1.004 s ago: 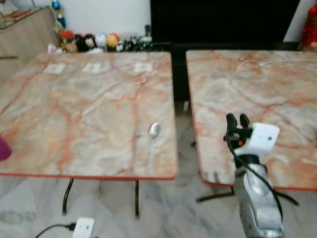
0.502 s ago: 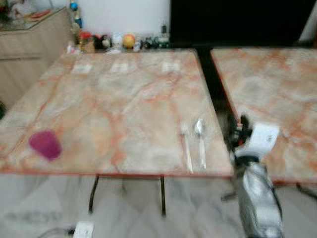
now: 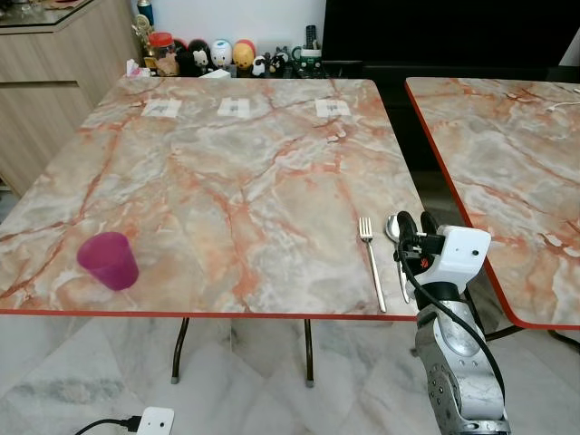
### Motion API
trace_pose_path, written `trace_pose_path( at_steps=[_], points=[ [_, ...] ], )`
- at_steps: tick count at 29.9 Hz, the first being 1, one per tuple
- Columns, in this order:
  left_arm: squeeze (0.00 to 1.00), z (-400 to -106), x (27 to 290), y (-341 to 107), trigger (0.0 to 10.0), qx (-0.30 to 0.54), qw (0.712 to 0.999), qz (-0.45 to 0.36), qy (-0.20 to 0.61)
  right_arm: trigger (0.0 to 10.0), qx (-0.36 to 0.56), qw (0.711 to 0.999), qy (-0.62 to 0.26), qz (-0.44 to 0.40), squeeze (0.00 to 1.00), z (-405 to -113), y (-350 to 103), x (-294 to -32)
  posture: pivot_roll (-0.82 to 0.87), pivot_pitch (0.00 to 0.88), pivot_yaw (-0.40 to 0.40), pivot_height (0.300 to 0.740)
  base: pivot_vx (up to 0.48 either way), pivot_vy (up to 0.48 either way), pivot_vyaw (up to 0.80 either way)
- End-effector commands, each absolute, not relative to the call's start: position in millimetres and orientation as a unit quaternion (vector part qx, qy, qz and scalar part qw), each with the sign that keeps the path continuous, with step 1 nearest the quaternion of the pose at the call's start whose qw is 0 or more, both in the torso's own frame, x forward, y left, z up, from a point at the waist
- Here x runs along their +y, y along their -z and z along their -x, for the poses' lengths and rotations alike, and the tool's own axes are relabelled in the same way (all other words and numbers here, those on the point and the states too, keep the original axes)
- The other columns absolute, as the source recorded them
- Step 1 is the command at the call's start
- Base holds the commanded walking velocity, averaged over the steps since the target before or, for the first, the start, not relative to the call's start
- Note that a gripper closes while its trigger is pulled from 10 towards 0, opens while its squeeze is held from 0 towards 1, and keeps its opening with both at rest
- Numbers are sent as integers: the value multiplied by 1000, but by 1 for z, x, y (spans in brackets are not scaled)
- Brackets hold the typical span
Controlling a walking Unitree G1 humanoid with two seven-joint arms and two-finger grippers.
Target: Setting the table
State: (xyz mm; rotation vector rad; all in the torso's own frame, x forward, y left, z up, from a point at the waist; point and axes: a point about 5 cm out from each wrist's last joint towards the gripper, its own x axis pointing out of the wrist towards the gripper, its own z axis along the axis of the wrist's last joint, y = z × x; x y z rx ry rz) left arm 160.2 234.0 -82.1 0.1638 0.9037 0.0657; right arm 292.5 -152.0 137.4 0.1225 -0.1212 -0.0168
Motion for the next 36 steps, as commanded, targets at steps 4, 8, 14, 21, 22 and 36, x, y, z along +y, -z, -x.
trace_pose_path(
  at_steps=[4, 8, 14, 21, 22, 36],
  points=[
    [0, -157, 232, 84, 10000, 443, 893, -80, -27, 10000, -46, 997, 9, -56, 0, -292, -132, -155, -71, 96, 23, 740, 308, 0, 0],
    [0, -159, 231, 84, 10000, 441, 893, -81, -25, 10000, -43, 997, 11, -56, 0, -291, -132, -156, -72, 98, 25, 740, 337, 0, 0],
    [0, -161, 231, 83, 10000, 439, 894, -82, -24, 10000, -29, 998, 1, -51, 0, -290, -127, -157, -72, 102, 26, 740, 193, 0, 0],
    [0, -161, 229, 83, 10000, 439, 894, -85, -23, 10000, -6, 999, -11, -35, 0, -291, -123, -159, -73, 103, 26, 740, 0, 0, 0],
    [0, -161, 229, 83, 10000, 439, 894, -86, -23, 10000, -5, 999, -15, -38, 408, -290, -123, -158, -73, 103, 26, 740, 0, 0, 0],
    [0, -162, 227, 83, 10000, 438, 894, -89, -17, 10000, 70, 997, -26, -13, 0, -274, -114, -151, -83, 104, 28, 740, 0, 0, 0]
  ],
)
